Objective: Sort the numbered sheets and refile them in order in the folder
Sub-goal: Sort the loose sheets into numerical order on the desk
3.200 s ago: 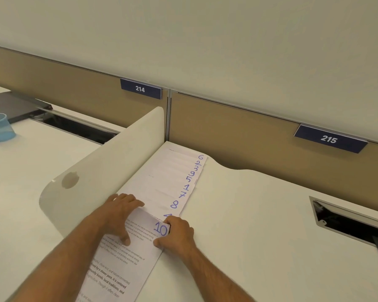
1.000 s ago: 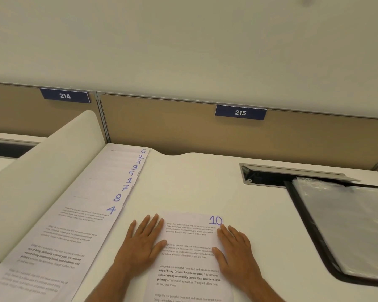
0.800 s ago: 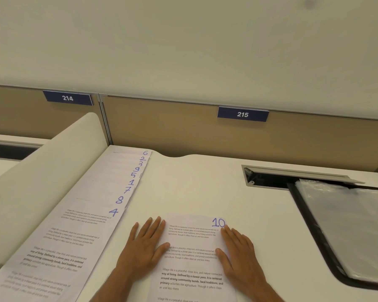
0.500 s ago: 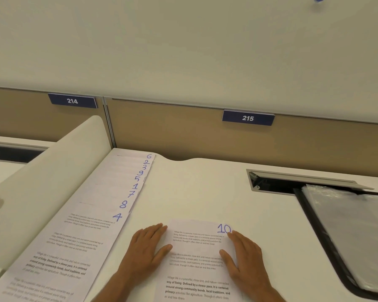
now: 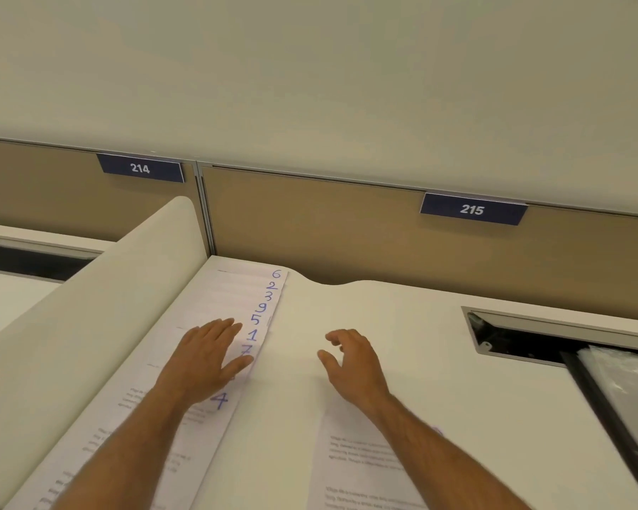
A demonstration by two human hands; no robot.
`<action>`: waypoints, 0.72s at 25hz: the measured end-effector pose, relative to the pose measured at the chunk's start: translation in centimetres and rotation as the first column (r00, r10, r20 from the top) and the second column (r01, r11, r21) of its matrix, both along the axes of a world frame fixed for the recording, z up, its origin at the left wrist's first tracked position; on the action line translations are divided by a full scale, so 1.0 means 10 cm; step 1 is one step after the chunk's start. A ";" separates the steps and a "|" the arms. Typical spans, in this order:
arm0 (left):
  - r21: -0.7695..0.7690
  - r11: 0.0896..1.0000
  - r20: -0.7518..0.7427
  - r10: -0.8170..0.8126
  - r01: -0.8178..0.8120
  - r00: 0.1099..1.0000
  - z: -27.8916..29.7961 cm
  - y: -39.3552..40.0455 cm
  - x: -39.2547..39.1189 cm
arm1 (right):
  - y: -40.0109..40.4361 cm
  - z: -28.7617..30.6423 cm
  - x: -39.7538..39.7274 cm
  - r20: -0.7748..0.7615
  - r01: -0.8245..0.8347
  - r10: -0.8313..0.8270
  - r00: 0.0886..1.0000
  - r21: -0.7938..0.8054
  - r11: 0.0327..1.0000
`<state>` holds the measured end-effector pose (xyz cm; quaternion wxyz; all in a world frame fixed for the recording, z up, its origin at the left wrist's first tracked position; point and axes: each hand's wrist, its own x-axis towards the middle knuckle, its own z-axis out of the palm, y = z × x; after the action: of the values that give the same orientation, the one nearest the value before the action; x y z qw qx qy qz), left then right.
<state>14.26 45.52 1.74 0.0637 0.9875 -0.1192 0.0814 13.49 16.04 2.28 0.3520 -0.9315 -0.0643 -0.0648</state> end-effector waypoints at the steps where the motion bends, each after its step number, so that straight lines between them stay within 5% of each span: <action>1: 0.030 1.000 -0.029 0.005 -0.004 1.000 -0.02 0.05 0.13 | 0.14 0.01 0.20 -0.014 -0.024 0.024 1.000 -0.012 1.000; 9: 0.058 0.998 -0.181 0.047 -0.037 0.982 -0.25 0.14 0.83 | 0.95 -0.04 1.44 -0.108 -0.131 0.117 0.987 -0.129 0.983; 18: 0.015 0.999 -0.229 0.041 -0.039 0.972 -0.53 0.18 0.92 | 1.27 -0.21 1.86 -0.296 -0.106 0.060 0.953 -0.142 0.984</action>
<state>23.46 47.34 -3.52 0.0701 0.9928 -0.0916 -0.0326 32.07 28.78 0.22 0.2857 -0.9521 -0.0561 0.0929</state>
